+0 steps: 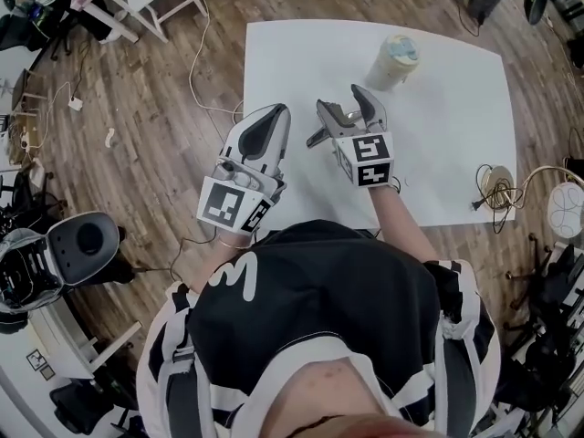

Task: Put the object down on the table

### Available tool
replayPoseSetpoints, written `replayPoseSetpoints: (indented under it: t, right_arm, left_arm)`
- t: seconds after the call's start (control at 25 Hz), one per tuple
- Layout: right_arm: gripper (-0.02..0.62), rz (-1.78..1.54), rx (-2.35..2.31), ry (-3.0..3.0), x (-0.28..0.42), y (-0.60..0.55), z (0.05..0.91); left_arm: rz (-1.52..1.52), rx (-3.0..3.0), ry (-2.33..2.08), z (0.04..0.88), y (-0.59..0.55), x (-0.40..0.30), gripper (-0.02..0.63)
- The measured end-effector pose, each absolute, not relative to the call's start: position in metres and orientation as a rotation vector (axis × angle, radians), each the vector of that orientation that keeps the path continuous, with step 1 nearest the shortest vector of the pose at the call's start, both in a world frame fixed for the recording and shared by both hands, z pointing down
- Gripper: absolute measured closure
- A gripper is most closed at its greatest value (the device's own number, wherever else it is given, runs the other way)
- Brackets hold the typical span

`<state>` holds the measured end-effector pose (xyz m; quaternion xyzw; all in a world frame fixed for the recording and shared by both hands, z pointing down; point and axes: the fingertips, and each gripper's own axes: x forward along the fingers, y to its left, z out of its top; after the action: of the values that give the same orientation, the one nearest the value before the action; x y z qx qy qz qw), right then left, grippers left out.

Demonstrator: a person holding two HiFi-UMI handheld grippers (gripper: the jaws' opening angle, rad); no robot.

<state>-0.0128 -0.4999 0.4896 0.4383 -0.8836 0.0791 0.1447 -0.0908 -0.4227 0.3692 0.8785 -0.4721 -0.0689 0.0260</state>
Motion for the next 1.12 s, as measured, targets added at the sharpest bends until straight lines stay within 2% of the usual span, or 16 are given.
replayPoseSetpoints:
  t: [0.36, 0.68, 0.76, 0.84, 0.88, 1.12]
  right_arm:
    - [0.287, 0.125, 1.392, -2.712, 0.009, -0.484, 0.394]
    - [0.296, 0.083, 1.449, -2.759, 0.014, -0.474, 0.356]
    - [0.344, 0.069, 1.471, -2.761, 0.016, -0.471, 0.351]
    - [0.453, 0.051, 1.498, -2.765, 0.019, -0.468, 0.346]
    - [0.477, 0.048, 1.505, -2.769, 0.019, -0.467, 0.344]
    - [0.555, 0.059, 1.521, -2.760, 0.015, -0.462, 0.342]
  left_arm:
    - [-0.246, 2.775, -1.384, 0.358, -0.431, -0.066, 0.601]
    - [-0.259, 2.823, -1.325, 0.344, -0.435, -0.053, 0.601]
    - [-0.262, 2.833, -1.310, 0.342, -0.434, -0.049, 0.601]
    - [-0.266, 2.842, -1.299, 0.340, -0.433, -0.046, 0.601]
    - [-0.269, 2.844, -1.296, 0.339, -0.433, -0.045, 0.601]
    - [-0.276, 2.859, -1.266, 0.337, -0.432, -0.048, 0.601]
